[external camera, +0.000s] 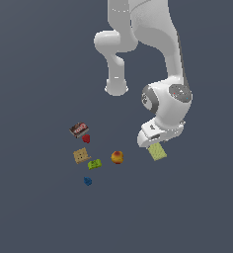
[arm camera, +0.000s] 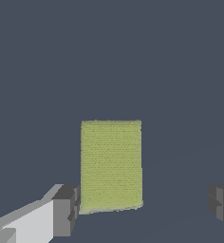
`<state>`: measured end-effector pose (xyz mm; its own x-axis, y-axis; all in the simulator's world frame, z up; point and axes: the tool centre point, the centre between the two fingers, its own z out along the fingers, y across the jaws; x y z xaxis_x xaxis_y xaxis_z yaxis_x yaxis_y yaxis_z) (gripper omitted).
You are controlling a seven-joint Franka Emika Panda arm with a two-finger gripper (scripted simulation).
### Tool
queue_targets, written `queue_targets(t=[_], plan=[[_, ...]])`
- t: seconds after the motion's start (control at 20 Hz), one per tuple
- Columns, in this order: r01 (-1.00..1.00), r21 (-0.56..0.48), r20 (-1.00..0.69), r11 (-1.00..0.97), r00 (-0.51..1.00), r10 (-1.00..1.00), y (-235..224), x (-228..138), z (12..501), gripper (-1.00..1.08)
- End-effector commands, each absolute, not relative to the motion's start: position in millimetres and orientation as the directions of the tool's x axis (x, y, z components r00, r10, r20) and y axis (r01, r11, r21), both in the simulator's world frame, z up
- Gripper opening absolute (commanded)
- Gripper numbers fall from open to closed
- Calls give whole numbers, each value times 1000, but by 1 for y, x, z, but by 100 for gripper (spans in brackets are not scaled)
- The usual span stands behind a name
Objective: Pick up a designated object from a clutter of objects.
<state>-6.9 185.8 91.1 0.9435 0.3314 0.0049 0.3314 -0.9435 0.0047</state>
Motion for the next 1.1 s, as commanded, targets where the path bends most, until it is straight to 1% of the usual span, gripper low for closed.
queue_targets(t=[0.0,0.25,0.6,1.05], plan=[[347,3,3,-938,938,347,194,-13,76,100],[364,0,0,-931,931,364,202,-20,61,100],[364,0,-1,-931,931,364,202,-20,56,100],[365,0,0,-931,931,365,203,-21,19,100]])
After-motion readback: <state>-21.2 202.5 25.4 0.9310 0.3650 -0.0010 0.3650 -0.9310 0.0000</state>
